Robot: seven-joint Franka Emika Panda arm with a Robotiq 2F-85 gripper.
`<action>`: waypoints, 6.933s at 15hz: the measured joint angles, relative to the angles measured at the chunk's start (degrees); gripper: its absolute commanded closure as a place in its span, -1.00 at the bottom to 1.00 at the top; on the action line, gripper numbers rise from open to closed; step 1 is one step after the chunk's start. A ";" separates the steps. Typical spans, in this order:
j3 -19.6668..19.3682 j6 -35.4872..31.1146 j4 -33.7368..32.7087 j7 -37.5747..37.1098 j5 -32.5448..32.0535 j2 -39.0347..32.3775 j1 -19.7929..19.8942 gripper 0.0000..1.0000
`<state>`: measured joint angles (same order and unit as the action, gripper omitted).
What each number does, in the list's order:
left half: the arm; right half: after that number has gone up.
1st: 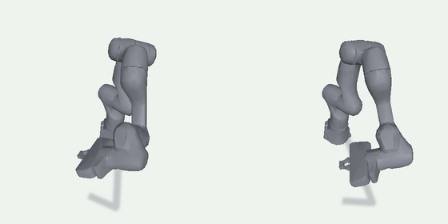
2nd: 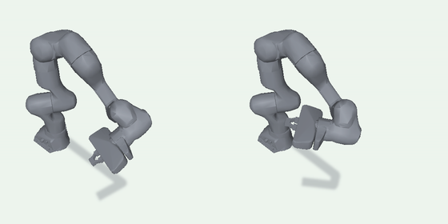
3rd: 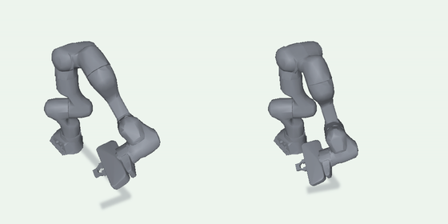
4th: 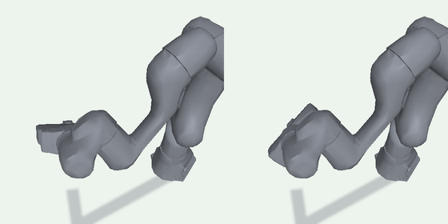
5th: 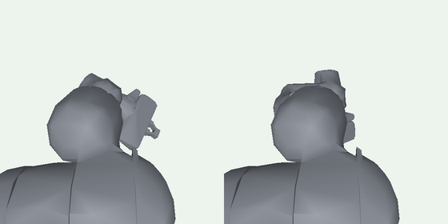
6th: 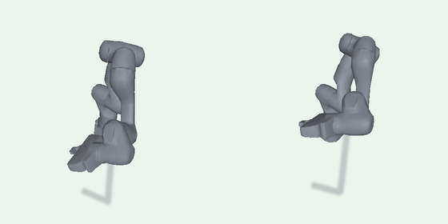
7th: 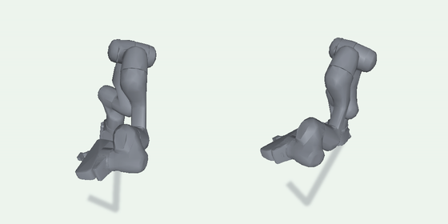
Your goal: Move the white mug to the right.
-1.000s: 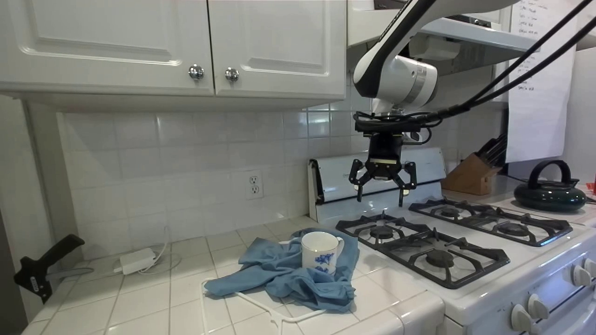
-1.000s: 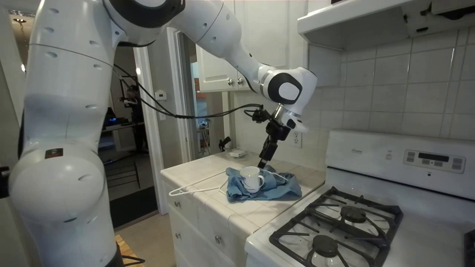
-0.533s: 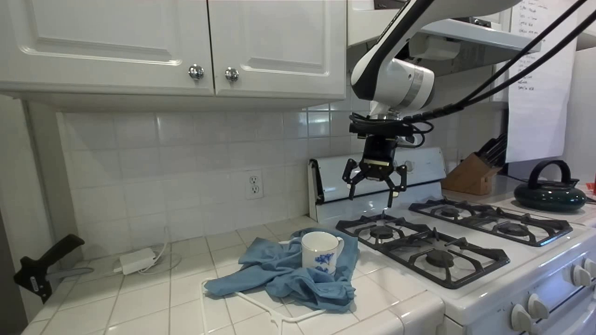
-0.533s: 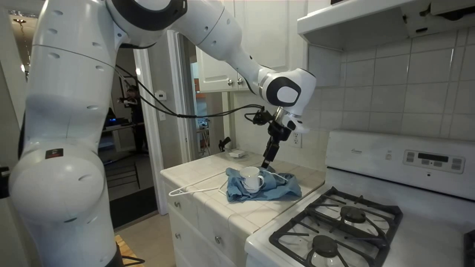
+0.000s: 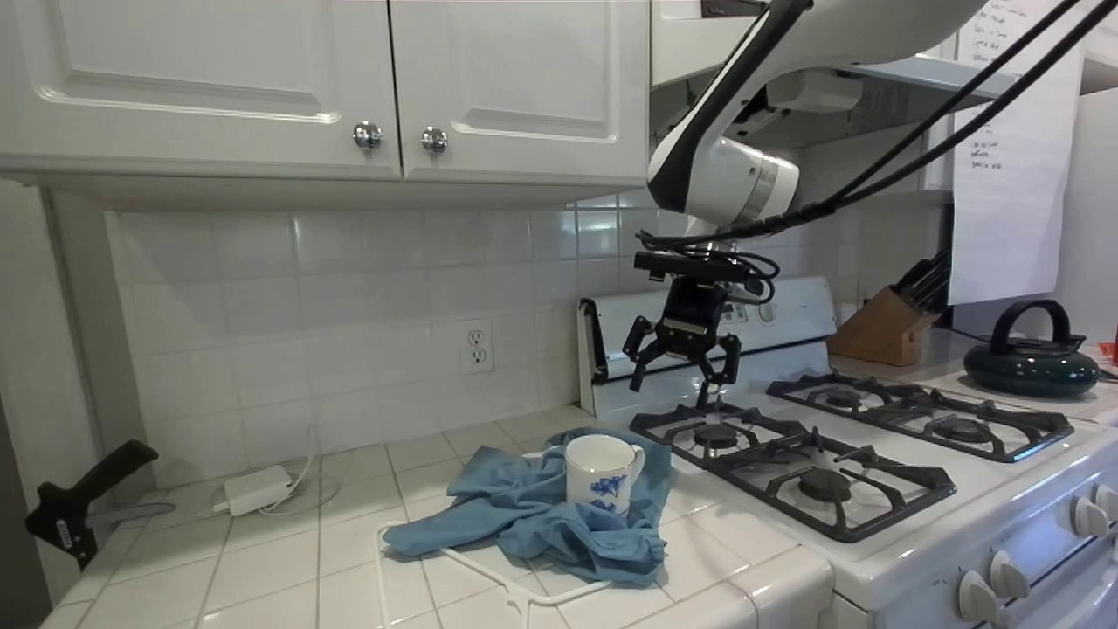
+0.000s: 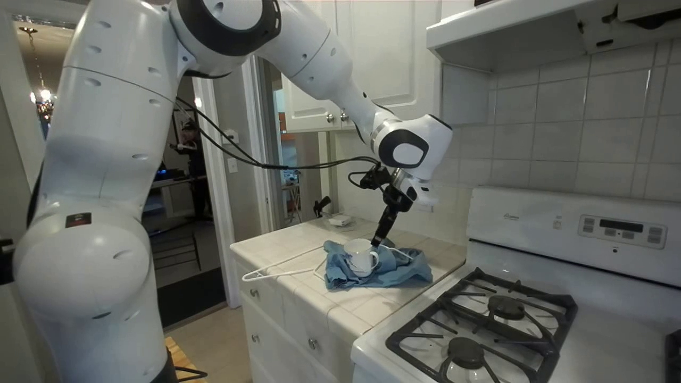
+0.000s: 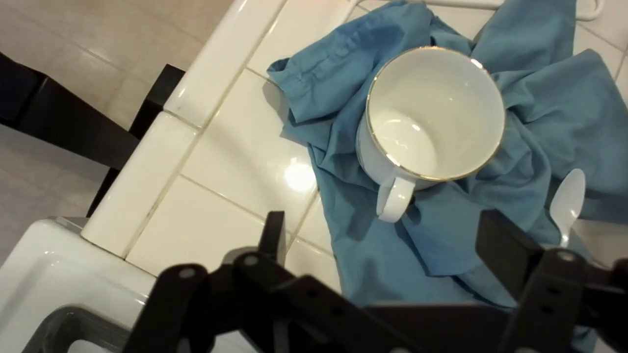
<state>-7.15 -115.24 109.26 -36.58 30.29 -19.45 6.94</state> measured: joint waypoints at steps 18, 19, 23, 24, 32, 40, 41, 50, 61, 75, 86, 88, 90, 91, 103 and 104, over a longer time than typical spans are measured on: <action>3.05 -5.88 -4.89 -8.84 1.73 -8.55 -2.30 -1.00; 3.05 -5.88 -4.82 -9.16 1.73 -8.57 -2.33 -1.00; 2.89 -6.04 -4.38 -10.71 1.72 -8.58 -2.33 -0.94; 2.83 -6.05 -4.38 -11.04 1.72 -8.58 -2.33 -0.72; 2.57 -6.94 -3.91 -12.83 1.60 -8.57 -2.33 0.18; 2.47 -9.15 -1.71 -13.44 1.37 -8.56 -2.36 0.91; 2.47 -9.23 -1.70 -13.48 1.34 -8.55 -2.38 0.91; 2.44 -8.68 -1.50 -13.53 1.43 -7.34 -1.78 0.91; 0.35 4.47 -1.36 -13.53 2.00 -3.55 2.15 0.91; -4.43 6.34 1.98 -18.79 1.47 -4.37 2.56 0.91; -5.25 -3.17 4.65 -19.07 1.12 -4.42 2.61 0.91; -5.14 -3.94 4.66 -18.99 1.12 -4.42 2.61 0.91; -4.93 -4.72 4.66 -18.80 1.12 -4.42 2.61 0.91; -4.78 -5.38 4.68 -18.56 1.12 -4.42 2.61 0.91; -3.25 -10.47 5.50 -16.37 1.13 -4.42 2.57 -0.39; -3.17 -10.47 5.53 -16.31 1.13 -4.30 2.55 -0.55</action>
<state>-10.32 -125.72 114.80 -52.88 31.43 -23.75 9.49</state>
